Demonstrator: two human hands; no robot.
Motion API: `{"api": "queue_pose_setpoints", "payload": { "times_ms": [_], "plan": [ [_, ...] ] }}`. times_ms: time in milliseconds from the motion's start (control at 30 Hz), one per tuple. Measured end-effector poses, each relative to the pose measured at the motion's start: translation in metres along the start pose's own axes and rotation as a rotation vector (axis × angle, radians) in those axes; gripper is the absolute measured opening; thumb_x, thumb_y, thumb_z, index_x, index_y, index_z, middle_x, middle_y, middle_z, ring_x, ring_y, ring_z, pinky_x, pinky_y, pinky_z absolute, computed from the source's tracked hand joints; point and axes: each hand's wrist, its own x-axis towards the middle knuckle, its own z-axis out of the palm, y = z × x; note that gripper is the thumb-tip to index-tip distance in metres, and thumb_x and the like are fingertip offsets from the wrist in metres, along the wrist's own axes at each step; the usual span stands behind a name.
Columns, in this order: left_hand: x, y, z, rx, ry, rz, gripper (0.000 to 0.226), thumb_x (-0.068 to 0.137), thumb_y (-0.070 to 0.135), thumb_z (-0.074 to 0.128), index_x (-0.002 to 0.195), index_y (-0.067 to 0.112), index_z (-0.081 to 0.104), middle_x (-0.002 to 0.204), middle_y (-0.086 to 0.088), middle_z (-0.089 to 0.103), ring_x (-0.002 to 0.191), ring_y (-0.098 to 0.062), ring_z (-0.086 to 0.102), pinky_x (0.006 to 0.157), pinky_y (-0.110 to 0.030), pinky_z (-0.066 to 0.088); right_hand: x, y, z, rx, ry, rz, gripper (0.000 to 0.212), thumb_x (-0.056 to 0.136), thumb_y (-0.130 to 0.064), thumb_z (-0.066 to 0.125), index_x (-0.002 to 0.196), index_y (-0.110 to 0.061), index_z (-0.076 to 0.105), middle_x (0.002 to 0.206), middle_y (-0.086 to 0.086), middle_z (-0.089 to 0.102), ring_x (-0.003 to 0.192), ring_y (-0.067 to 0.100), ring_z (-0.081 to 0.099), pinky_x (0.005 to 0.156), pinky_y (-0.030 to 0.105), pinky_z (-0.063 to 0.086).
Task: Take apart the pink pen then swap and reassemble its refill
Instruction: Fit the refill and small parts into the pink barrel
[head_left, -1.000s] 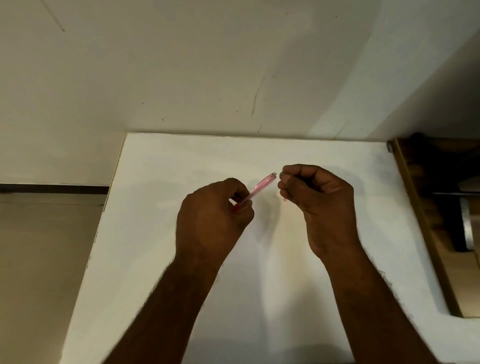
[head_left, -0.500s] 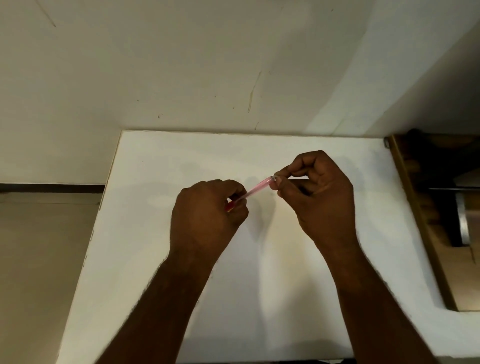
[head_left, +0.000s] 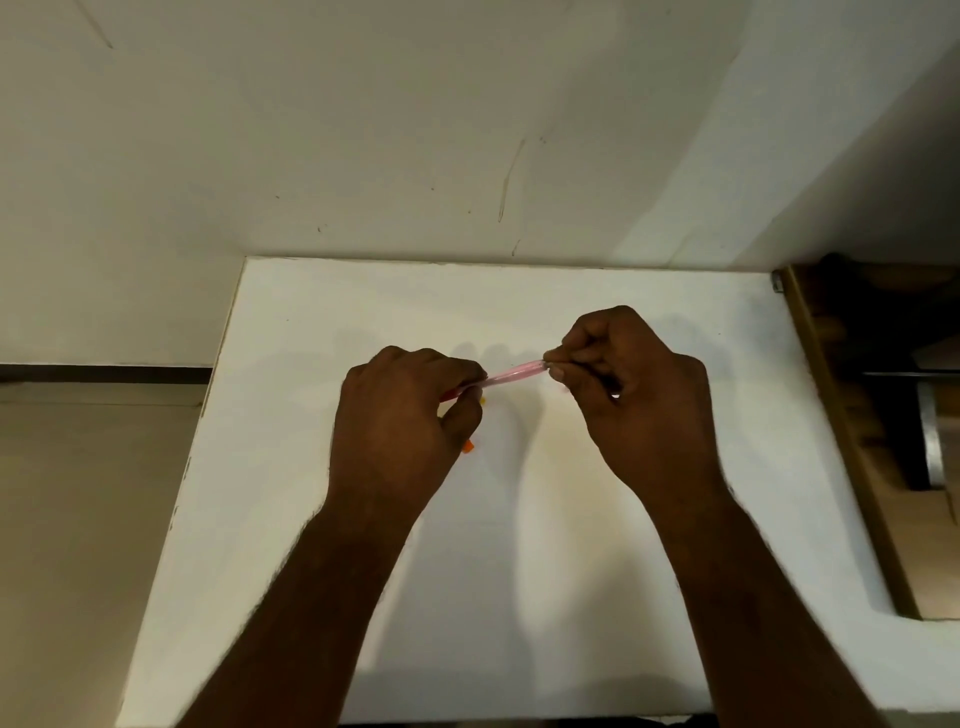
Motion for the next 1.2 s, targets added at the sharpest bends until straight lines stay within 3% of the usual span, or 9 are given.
{"api": "queue_pose_setpoints", "payload": {
  "times_ms": [100, 200, 300, 400, 600, 700, 833, 967, 1200],
  "plan": [
    [0.0, 0.001, 0.0, -0.046, 0.007, -0.014, 0.016, 0.087, 0.029, 0.065, 0.096, 0.028, 0.078, 0.08, 0.009, 0.075, 0.077, -0.019, 0.063, 0.074, -0.041, 0.052, 0.002, 0.007, -0.002, 0.143, 0.084, 0.116, 0.027, 0.091, -0.008, 0.072, 0.107, -0.028, 0.063, 0.096, -0.018, 0.079, 0.092, -0.006, 0.073, 0.081, 0.012, 0.054],
    [0.0, 0.003, 0.002, -0.065, 0.002, -0.027, 0.016, 0.085, 0.03, 0.064, 0.094, 0.029, 0.078, 0.079, 0.009, 0.075, 0.077, -0.018, 0.064, 0.073, -0.04, 0.052, 0.002, 0.017, -0.005, 0.006, 0.186, 0.233, 0.021, 0.091, -0.017, 0.073, 0.107, -0.029, 0.067, 0.095, -0.017, 0.076, 0.084, -0.005, 0.072, 0.084, 0.025, 0.059],
    [-0.001, 0.004, 0.002, -0.08, 0.007, -0.041, 0.017, 0.084, 0.03, 0.064, 0.093, 0.03, 0.078, 0.08, 0.009, 0.075, 0.078, -0.018, 0.064, 0.073, -0.04, 0.053, -0.001, 0.023, 0.0, -0.171, 0.03, 0.363, 0.023, 0.085, -0.034, 0.081, 0.106, -0.03, 0.071, 0.099, -0.013, 0.074, 0.077, -0.004, 0.067, 0.081, 0.031, 0.056],
    [0.0, 0.004, 0.003, -0.086, 0.001, -0.051, 0.017, 0.084, 0.032, 0.063, 0.093, 0.03, 0.078, 0.08, 0.009, 0.075, 0.078, -0.017, 0.064, 0.073, -0.04, 0.052, -0.004, 0.025, 0.009, -0.269, -0.124, 0.408, 0.027, 0.083, -0.038, 0.081, 0.107, -0.026, 0.074, 0.106, -0.005, 0.072, 0.085, 0.012, 0.069, 0.077, 0.026, 0.046],
    [-0.001, 0.004, 0.004, -0.09, -0.012, -0.066, 0.016, 0.083, 0.033, 0.063, 0.092, 0.032, 0.077, 0.078, 0.01, 0.074, 0.078, -0.016, 0.064, 0.074, -0.04, 0.052, -0.005, 0.027, 0.015, -0.295, -0.092, 0.365, 0.003, 0.088, -0.028, 0.077, 0.09, -0.026, 0.076, 0.09, -0.005, 0.074, 0.081, 0.016, 0.07, 0.076, 0.031, 0.053],
    [0.0, 0.004, 0.003, -0.103, -0.015, -0.075, 0.016, 0.083, 0.033, 0.063, 0.091, 0.032, 0.077, 0.077, 0.009, 0.074, 0.078, -0.016, 0.064, 0.073, -0.04, 0.052, -0.002, 0.026, 0.013, -0.003, 0.004, 0.459, 0.005, 0.087, -0.021, 0.078, 0.088, -0.026, 0.078, 0.086, -0.008, 0.078, 0.081, 0.012, 0.073, 0.082, 0.033, 0.059],
    [0.0, 0.004, 0.002, -0.108, -0.015, -0.073, 0.018, 0.082, 0.034, 0.062, 0.091, 0.032, 0.077, 0.078, 0.01, 0.075, 0.075, -0.012, 0.065, 0.072, -0.037, 0.053, 0.004, 0.012, 0.004, 0.64, 0.111, 0.594, 0.015, 0.085, -0.003, 0.078, 0.094, -0.014, 0.075, 0.085, 0.01, 0.08, 0.08, 0.026, 0.078, 0.072, 0.031, 0.062],
    [0.0, 0.004, 0.003, -0.109, -0.017, -0.073, 0.019, 0.082, 0.035, 0.061, 0.092, 0.031, 0.077, 0.078, 0.009, 0.074, 0.074, -0.012, 0.065, 0.072, -0.038, 0.053, 0.006, 0.003, 0.001, 0.789, 0.094, 0.604, 0.01, 0.086, -0.003, 0.077, 0.095, -0.007, 0.074, 0.089, 0.014, 0.08, 0.079, 0.024, 0.078, 0.073, 0.028, 0.061],
    [0.0, 0.006, 0.004, -0.105, -0.017, -0.072, 0.019, 0.082, 0.034, 0.06, 0.091, 0.03, 0.077, 0.078, 0.008, 0.075, 0.075, -0.015, 0.066, 0.071, -0.04, 0.054, 0.006, -0.002, 0.0, 0.838, 0.069, 0.591, 0.01, 0.087, -0.002, 0.076, 0.096, -0.006, 0.074, 0.091, 0.015, 0.08, 0.08, 0.024, 0.078, 0.073, 0.028, 0.06]
  ]
}}
